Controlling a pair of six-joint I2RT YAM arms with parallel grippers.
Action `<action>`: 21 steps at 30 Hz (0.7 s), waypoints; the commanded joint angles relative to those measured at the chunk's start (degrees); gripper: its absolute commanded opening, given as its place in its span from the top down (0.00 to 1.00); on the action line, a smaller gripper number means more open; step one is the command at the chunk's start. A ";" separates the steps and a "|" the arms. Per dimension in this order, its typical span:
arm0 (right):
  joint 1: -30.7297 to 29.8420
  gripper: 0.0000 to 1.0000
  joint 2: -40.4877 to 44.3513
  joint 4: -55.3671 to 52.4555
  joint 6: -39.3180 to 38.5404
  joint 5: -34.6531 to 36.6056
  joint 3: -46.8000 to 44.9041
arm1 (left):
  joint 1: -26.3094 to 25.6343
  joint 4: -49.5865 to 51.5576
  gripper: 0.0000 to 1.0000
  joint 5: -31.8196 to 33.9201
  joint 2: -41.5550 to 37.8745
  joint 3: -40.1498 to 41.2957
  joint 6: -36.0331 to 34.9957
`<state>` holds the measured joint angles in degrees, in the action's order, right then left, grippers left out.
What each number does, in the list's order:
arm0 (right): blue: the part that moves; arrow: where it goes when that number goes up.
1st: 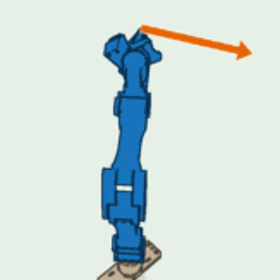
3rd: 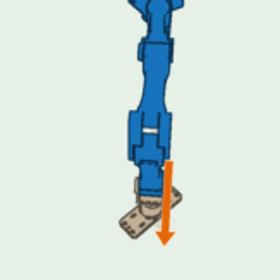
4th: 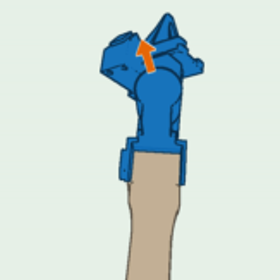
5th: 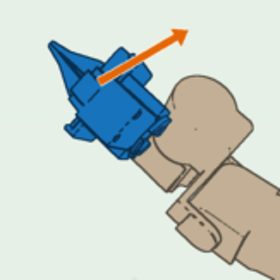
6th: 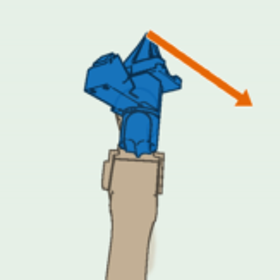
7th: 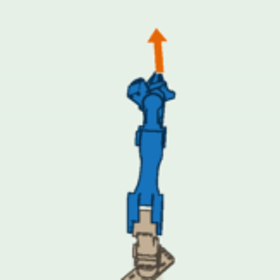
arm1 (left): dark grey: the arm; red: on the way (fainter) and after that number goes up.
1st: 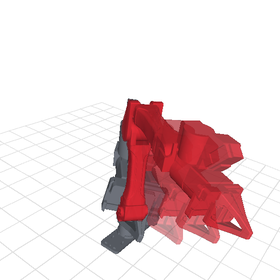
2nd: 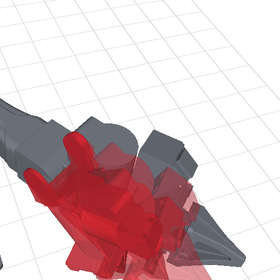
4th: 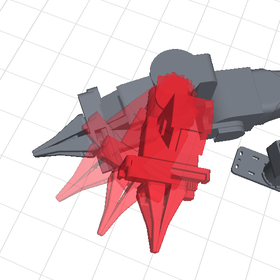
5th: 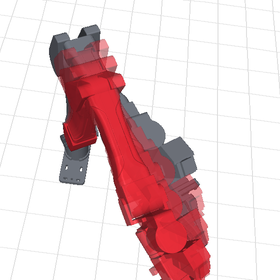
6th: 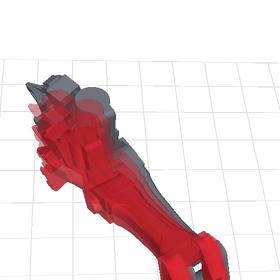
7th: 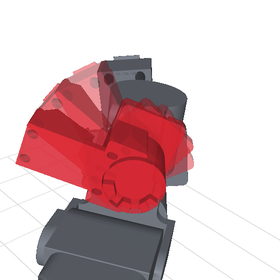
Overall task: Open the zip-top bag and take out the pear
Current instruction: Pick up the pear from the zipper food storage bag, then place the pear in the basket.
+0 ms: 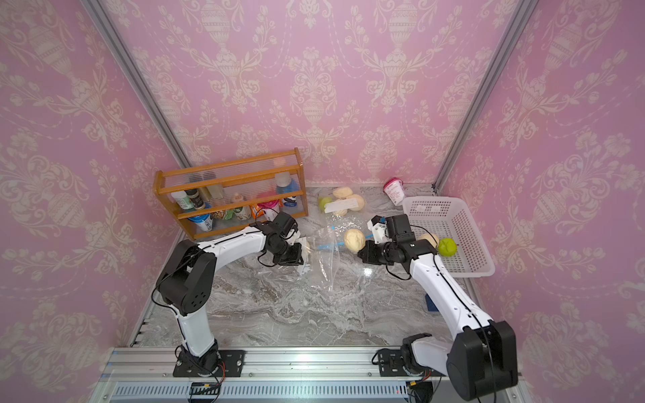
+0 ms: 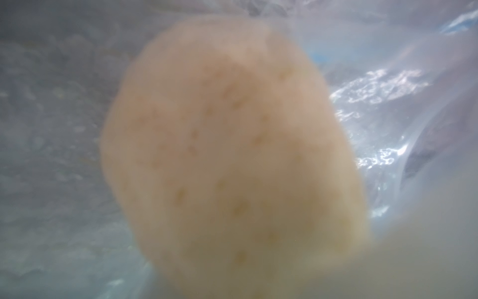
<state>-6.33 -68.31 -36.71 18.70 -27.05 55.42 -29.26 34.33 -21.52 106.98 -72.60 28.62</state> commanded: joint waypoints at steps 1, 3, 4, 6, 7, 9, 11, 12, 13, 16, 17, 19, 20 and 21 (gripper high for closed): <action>7.65 1.00 1.93 -4.96 1.27 1.01 4.67 | 0.39 2.84 0.78 1.01 -3.26 -1.26 -2.64; 13.03 1.00 1.12 -4.06 1.90 0.74 6.99 | 0.43 3.15 0.77 0.75 -3.87 -1.86 -2.95; 15.76 1.00 0.27 -3.06 2.61 0.76 8.02 | 0.43 3.35 0.76 0.69 -4.28 -2.24 -2.96; 20.29 1.00 -1.87 -0.97 3.89 0.51 9.53 | 0.43 4.17 0.72 1.11 -5.02 -3.34 -2.87; 22.44 1.00 -3.03 0.35 4.49 1.04 9.91 | 0.42 4.64 0.69 1.43 -5.42 -3.89 -2.85; 25.97 1.00 -5.87 2.41 6.03 1.85 10.41 | 0.43 5.46 0.64 1.47 -6.08 -5.01 -2.87; 29.07 1.00 -8.33 5.12 7.94 2.30 9.79 | 0.43 6.41 0.61 1.66 -6.58 -6.24 -3.04; 30.23 1.00 -9.34 6.89 8.93 2.56 9.10 | 0.40 7.15 0.60 1.89 -6.80 -6.93 -3.07; 31.11 1.00 -10.37 8.43 9.76 2.82 8.43 | 0.43 7.82 0.59 2.22 -6.95 -7.55 -3.26; 32.51 1.00 -14.03 10.41 10.52 2.59 7.86 | 1.01 9.36 0.57 3.10 -7.23 -8.73 -3.56; 32.60 1.00 -15.12 10.67 10.44 2.69 7.82 | 1.25 9.55 0.57 3.02 -7.26 -8.79 -3.57; 32.61 1.00 -17.15 10.73 9.92 2.71 7.96 | 1.93 9.79 0.57 2.73 -7.34 -8.46 -3.75; 32.61 0.95 -17.87 10.67 9.67 2.78 8.12 | 2.24 9.87 0.57 2.71 -7.40 -8.31 -3.96; 32.67 0.92 -18.56 10.53 9.31 3.08 8.20 | 2.51 9.96 0.56 2.57 -7.61 -8.13 -4.17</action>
<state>26.26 -85.89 -27.75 27.55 -24.60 63.88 -27.83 41.25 -20.21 100.79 -80.34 26.24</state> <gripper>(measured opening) 0.081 0.434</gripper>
